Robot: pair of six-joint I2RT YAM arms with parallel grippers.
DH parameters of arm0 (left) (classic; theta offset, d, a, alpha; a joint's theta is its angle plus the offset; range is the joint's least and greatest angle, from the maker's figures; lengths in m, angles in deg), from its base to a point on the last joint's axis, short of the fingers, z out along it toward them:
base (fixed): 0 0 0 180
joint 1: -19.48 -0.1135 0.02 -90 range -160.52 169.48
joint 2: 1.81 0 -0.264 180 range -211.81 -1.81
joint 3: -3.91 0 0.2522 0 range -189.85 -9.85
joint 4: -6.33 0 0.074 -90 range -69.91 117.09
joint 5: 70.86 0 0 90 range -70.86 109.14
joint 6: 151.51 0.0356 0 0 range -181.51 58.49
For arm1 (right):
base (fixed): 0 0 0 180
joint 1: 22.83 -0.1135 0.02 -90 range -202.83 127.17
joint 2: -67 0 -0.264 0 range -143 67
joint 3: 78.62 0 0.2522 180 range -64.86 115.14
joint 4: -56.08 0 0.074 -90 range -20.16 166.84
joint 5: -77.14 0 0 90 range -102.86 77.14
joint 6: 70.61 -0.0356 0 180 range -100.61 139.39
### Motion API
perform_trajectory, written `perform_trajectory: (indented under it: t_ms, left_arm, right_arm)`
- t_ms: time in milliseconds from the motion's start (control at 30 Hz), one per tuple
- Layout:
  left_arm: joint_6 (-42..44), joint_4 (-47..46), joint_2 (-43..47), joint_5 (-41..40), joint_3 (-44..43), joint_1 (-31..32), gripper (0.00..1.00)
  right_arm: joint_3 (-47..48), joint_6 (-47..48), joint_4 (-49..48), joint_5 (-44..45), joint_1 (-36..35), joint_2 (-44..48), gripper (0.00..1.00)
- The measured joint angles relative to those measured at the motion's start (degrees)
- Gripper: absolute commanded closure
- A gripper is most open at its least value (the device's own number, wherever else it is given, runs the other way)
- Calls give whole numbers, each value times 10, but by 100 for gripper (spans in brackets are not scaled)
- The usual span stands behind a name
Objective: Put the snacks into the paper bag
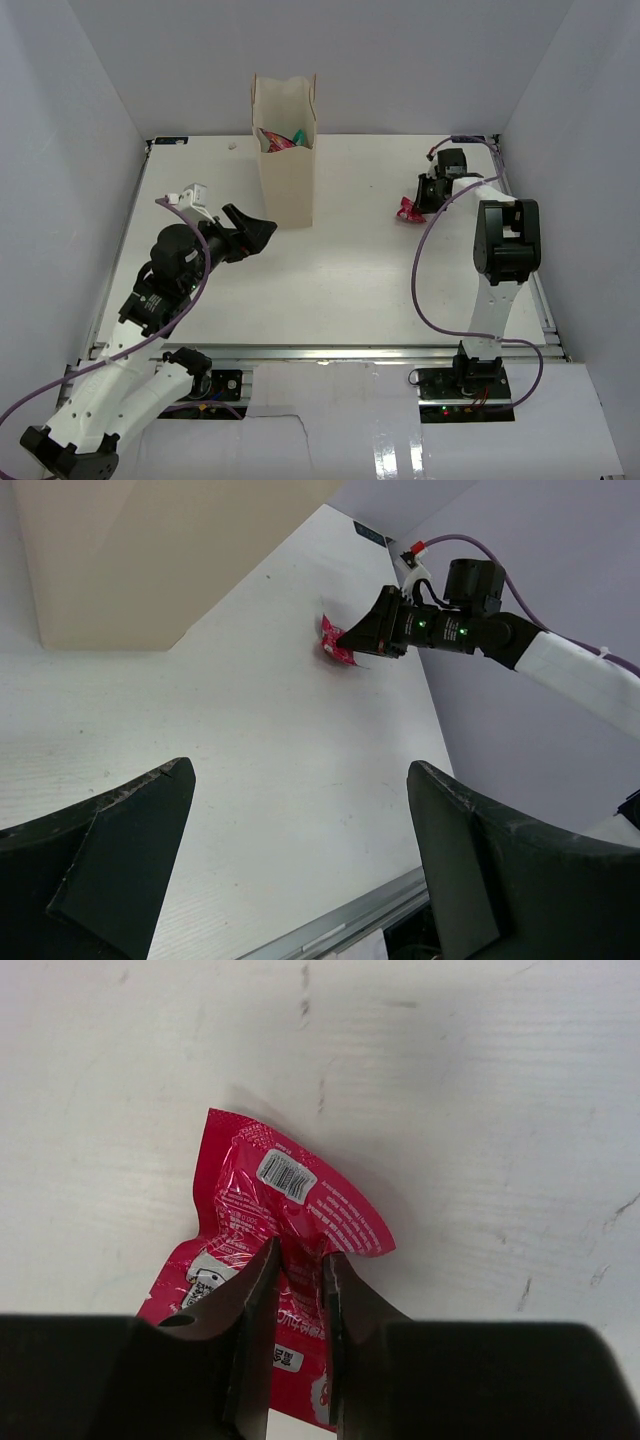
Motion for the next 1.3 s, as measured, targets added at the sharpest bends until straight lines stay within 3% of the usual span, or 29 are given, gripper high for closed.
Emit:
perform_trajectory:
  t_ms: [300,533,667,833,967,1067,1167,1267,1300]
  left_arm:
    - [-5,-1,25,0,10,0,2]
    - [-6,-3,27,0,16,0,2]
    - [-6,-3,30,0,18,0,2]
    - [-6,-5,48,-11,24,0,2]
    - [-11,-3,67,-17,28,0,2]
    - [-17,0,83,-21,28,0,2]
    - [-22,0,99,-24,35,0,2]
    - [-26,5,107,-26,38,0,2]
    - [-26,5,107,-26,38,0,2]
  right_arm:
    - [-61,165,0,-223,-2,137,92]
    - [14,231,3,-323,-93,200,92]
    - [124,241,-5,-318,-186,204,92]
    - [302,237,-43,-251,-290,176,92]
    - [426,235,-96,-184,-326,111,92]
    - [456,237,-136,-125,-342,64,91]
    - [448,247,-158,-76,-353,29,87]
    - [436,257,-172,-34,-362,-2,71]
    - [432,261,-177,-21,-363,-11,46]
